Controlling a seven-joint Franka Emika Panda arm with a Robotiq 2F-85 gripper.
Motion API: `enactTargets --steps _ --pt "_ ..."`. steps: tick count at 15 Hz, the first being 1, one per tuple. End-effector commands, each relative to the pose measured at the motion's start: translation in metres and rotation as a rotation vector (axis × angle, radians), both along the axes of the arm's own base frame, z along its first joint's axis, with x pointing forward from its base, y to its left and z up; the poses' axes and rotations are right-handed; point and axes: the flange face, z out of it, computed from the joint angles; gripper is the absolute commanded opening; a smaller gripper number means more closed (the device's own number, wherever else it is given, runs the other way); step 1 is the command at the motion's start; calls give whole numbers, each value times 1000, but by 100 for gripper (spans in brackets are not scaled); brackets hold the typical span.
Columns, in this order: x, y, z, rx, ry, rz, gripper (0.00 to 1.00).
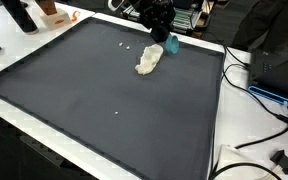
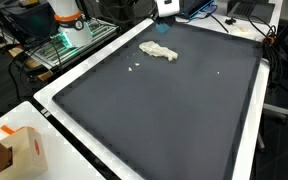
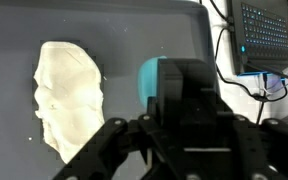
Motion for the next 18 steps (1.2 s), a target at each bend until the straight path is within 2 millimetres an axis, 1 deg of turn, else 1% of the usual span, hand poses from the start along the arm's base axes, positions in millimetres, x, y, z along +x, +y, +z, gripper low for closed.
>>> enactTargets --steps 1,5,9,14,18 --pt "-5 -1 2 8 52 -63 25" --pt "-5 0 5 -13 75 -109 25" --pt "-7 4 13 -51 93 -154 25" --pt "-9 14 29 -103 94 -194 25" --pt "-13 26 43 -158 82 -202 25"
